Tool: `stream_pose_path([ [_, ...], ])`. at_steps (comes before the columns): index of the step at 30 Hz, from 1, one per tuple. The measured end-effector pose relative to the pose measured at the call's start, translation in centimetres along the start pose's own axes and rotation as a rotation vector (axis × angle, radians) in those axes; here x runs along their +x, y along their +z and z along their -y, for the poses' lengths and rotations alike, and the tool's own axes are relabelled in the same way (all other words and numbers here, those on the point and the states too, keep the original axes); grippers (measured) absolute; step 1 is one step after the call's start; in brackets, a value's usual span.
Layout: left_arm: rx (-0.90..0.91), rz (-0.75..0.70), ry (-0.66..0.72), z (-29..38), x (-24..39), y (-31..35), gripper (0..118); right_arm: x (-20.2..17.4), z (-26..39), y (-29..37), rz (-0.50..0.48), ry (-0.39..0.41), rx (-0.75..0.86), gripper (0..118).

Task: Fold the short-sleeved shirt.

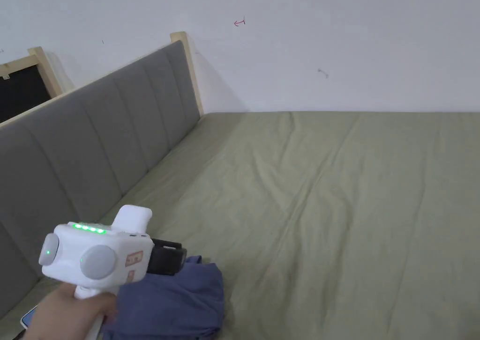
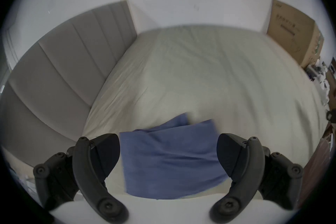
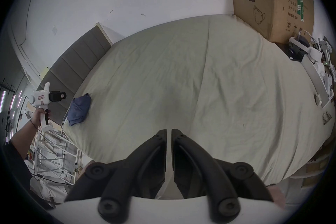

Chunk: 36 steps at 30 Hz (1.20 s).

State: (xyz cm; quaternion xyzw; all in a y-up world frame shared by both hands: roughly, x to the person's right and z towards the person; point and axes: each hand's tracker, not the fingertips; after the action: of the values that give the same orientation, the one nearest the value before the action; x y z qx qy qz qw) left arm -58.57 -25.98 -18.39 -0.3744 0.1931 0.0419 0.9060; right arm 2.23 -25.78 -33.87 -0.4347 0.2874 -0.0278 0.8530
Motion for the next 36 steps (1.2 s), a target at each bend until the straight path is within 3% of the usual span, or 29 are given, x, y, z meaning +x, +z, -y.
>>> stream_pose_path([
  [1,0.023,0.062,0.031,0.5,1.4,1.0,108,-0.2,-0.1,0.2,0.002,0.014,0.008,6],
  [2,0.058,0.096,0.049,1.1,3.1,2.0,96,-0.3,-0.3,0.4,0.006,0.028,0.018,6],
  [3,0.087,0.120,0.059,1.6,4.6,2.9,71,-0.4,-0.4,0.7,0.007,0.039,0.027,6],
  [5,0.122,0.174,0.087,2.6,8.2,4.2,0,-0.8,-0.7,1.4,0.000,0.056,0.045,6],
  [8,0.247,0.294,0.140,3.4,13.2,7.2,0,-1.1,-1.0,2.8,-0.019,0.080,0.074,6],
  [11,0.421,0.324,0.178,2.4,18.0,11.0,0,-1.6,-1.7,5.2,-0.024,0.092,0.199,6],
  [14,0.622,0.273,0.141,0.3,22.8,15.3,0,-2.7,-3.0,8.4,-0.015,0.136,0.374,6],
  [18,0.756,0.272,0.058,-2.7,27.6,19.3,0,-4.8,-4.6,13.2,0.012,0.196,0.656,6],
  [23,0.887,0.236,0.082,-3.2,31.1,22.5,0,-5.3,-4.2,16.3,0.125,0.250,0.911,6],
  [27,0.860,0.185,0.058,-1.9,32.4,21.8,0,-4.7,-2.7,15.5,0.216,0.256,0.969,6],
  [32,0.840,0.146,0.024,1.8,33.1,20.5,0,-3.4,-0.8,13.8,0.247,0.248,0.962,6],
  [36,0.846,0.115,0.022,2.7,33.2,20.4,0,-2.5,-0.2,12.8,0.242,0.192,0.892,6],
])
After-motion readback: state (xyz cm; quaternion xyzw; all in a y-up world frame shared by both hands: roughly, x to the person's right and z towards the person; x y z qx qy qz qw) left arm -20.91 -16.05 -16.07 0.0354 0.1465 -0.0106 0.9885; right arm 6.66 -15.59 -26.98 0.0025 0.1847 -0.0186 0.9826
